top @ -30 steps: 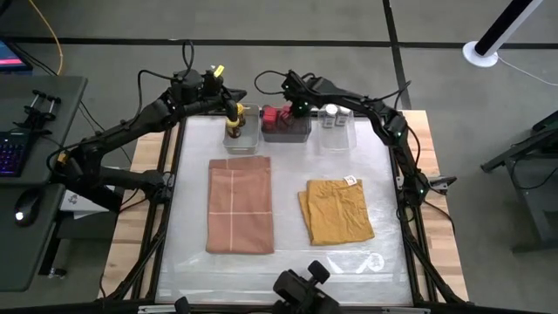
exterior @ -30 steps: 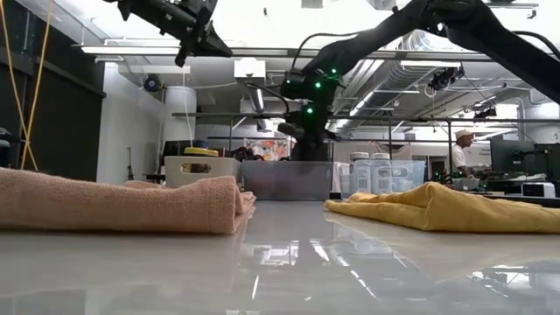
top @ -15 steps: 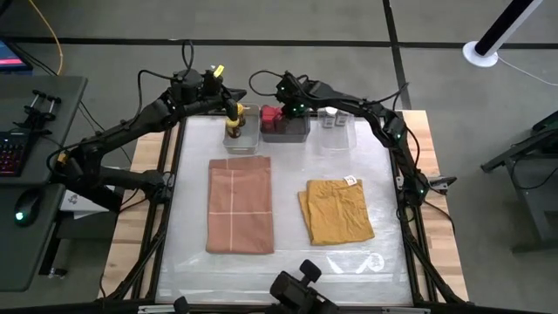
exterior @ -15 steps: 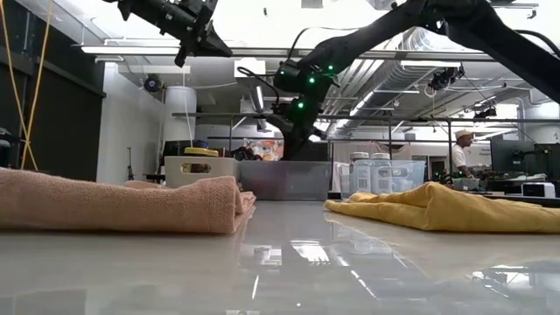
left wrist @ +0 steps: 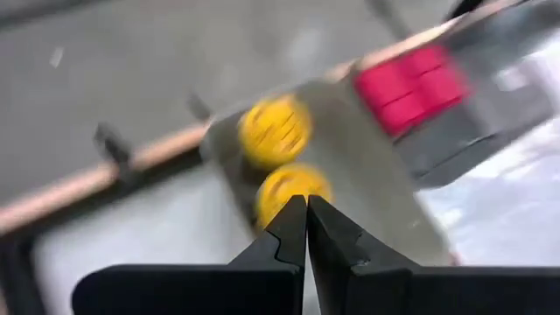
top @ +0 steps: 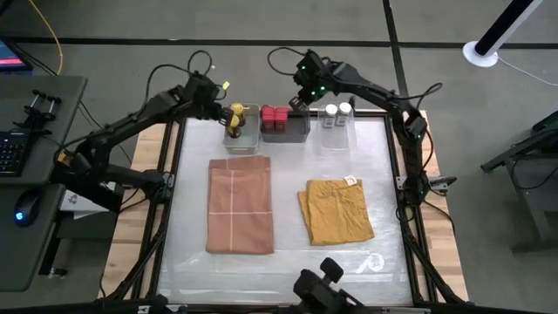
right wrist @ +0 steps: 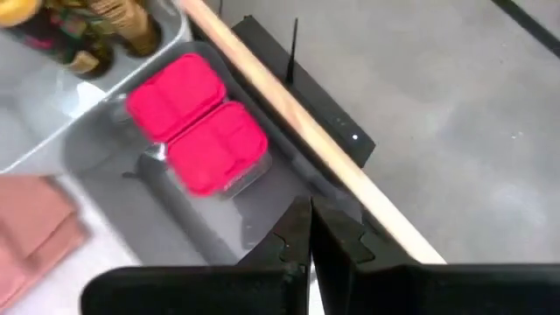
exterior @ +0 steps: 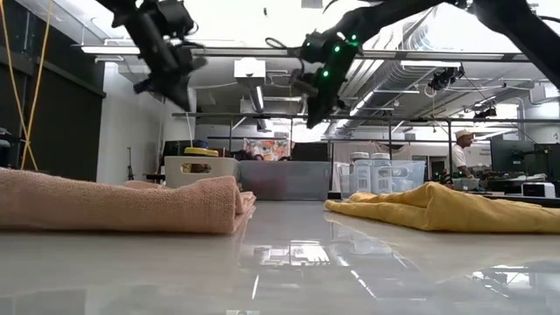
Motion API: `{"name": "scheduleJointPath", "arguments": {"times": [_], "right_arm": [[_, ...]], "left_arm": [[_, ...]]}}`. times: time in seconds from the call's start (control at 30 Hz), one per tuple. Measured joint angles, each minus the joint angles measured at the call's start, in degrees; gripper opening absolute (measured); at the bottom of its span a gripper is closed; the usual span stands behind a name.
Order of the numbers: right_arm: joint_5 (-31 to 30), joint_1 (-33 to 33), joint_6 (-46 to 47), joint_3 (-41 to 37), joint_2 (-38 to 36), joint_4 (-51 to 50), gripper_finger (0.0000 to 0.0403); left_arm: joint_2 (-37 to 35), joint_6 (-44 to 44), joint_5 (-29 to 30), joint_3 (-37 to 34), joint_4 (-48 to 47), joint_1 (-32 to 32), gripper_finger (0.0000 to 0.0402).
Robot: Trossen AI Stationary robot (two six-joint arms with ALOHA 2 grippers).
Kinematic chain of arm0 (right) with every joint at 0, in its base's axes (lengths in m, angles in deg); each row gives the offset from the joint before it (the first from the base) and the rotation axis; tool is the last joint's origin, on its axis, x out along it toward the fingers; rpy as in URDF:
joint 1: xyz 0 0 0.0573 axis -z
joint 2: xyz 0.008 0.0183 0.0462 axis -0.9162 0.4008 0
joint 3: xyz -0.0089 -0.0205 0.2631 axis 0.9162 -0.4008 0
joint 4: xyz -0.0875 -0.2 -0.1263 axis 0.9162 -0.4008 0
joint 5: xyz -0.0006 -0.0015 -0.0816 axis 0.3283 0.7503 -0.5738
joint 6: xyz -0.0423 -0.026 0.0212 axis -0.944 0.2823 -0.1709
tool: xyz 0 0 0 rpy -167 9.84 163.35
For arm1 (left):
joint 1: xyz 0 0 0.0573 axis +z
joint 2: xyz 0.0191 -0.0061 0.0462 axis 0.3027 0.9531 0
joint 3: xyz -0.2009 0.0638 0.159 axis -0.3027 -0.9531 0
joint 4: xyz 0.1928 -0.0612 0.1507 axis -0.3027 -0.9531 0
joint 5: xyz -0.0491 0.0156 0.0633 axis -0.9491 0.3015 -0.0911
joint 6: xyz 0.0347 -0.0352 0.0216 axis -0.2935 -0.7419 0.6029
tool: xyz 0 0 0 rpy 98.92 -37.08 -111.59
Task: Sort spices by type
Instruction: Adjust the yellow seasoning bottle in the gray bin
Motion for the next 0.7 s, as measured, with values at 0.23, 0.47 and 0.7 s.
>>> {"name": "scheduleJointPath", "arguments": {"times": [0.23,0.47,0.7], "right_arm": [[3.1,-0.5,-0.6,0.0,-3.3,-5.7,0.0],[2.9,-0.6,0.3,0.0,-6.7,-8.7,0.0],[2.9,-0.7,2.2,0.0,-9.3,-10.2,0.0]], "left_arm": [[6.4,-3.3,1.8,-1.3,-6.1,1.8,0.0],[13.6,-3.6,1.8,-2.6,-5.6,2.1,0.0],[15.7,-2.6,2.6,-2.6,-2.1,2.1,0.0]]}}
